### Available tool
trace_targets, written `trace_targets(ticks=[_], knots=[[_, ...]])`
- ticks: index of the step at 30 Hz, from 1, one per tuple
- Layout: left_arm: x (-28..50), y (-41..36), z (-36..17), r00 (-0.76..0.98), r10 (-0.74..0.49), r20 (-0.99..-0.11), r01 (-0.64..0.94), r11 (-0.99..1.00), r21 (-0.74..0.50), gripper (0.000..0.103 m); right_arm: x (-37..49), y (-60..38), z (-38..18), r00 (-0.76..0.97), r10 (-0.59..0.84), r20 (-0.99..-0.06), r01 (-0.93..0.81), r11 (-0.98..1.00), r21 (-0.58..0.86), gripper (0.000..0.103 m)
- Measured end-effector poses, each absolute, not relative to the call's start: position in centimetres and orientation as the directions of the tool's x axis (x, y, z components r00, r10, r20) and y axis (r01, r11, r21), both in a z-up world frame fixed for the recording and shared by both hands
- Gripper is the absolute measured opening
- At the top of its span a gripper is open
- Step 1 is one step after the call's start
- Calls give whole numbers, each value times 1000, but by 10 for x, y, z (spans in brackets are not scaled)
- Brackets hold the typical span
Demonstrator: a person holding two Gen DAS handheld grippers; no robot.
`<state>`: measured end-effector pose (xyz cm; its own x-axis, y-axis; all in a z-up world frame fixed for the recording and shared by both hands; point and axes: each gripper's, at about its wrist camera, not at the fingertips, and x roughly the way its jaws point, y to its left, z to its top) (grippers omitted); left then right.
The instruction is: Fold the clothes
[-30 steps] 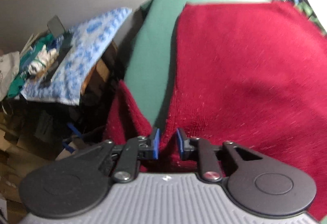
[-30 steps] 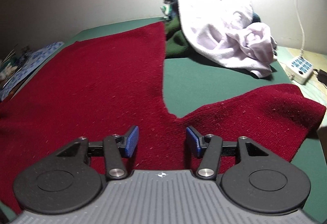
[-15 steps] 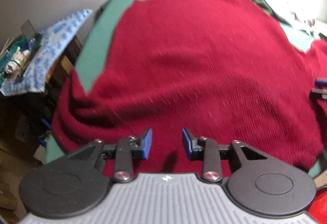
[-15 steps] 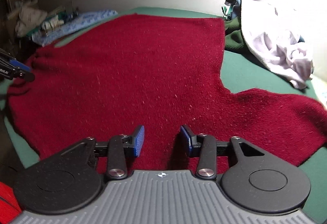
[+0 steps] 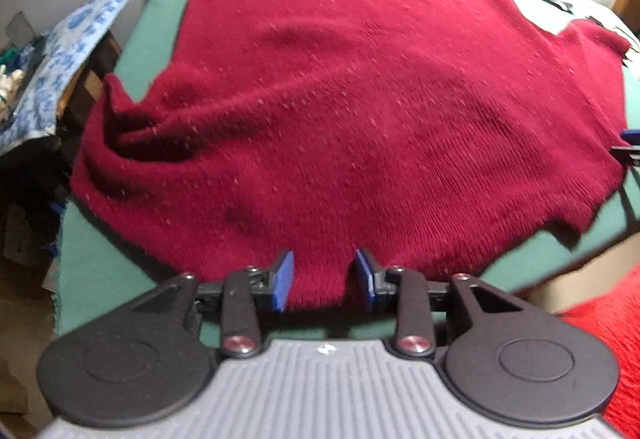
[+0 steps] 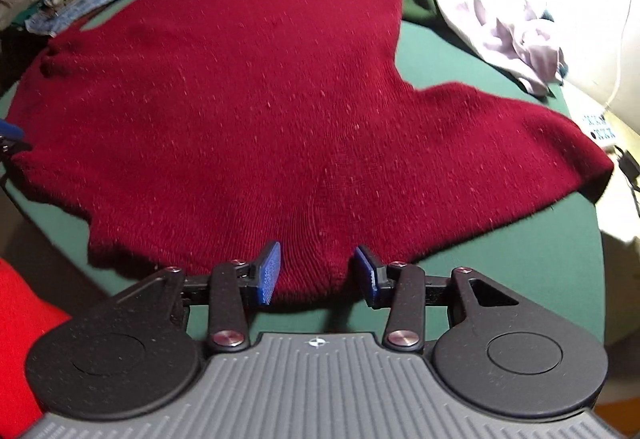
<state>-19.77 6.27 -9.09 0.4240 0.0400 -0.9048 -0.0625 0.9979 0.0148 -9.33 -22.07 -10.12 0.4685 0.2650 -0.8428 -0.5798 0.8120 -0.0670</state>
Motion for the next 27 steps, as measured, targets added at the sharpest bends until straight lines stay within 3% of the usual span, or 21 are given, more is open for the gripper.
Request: trace_targets(ticks=[2, 7, 10, 23, 27], knots=[[-195, 69, -86, 420, 19, -907, -49, 999, -2, 34, -89, -214, -97, 473, 228, -851, -559, 825, -89, 42], [-169, 90, -68, 552, 3, -834, -59, 998, -35, 38, -81, -185, -83, 563, 328, -758, -522, 853, -18, 40], [-144, 95, -82, 552, 48, -832, -77, 997, 6, 43, -81, -154, -92, 576, 355, -737, -556, 831, -35, 36], [-165, 98, -94, 468, 61, -882, 8, 997, 73, 62, -100, -142, -101, 465, 258, -847, -532, 846, -34, 39], [-155, 103, -82, 485, 56, -873, -39, 998, 43, 59, -91, -145, -102, 509, 256, -822, -510, 859, -48, 40]])
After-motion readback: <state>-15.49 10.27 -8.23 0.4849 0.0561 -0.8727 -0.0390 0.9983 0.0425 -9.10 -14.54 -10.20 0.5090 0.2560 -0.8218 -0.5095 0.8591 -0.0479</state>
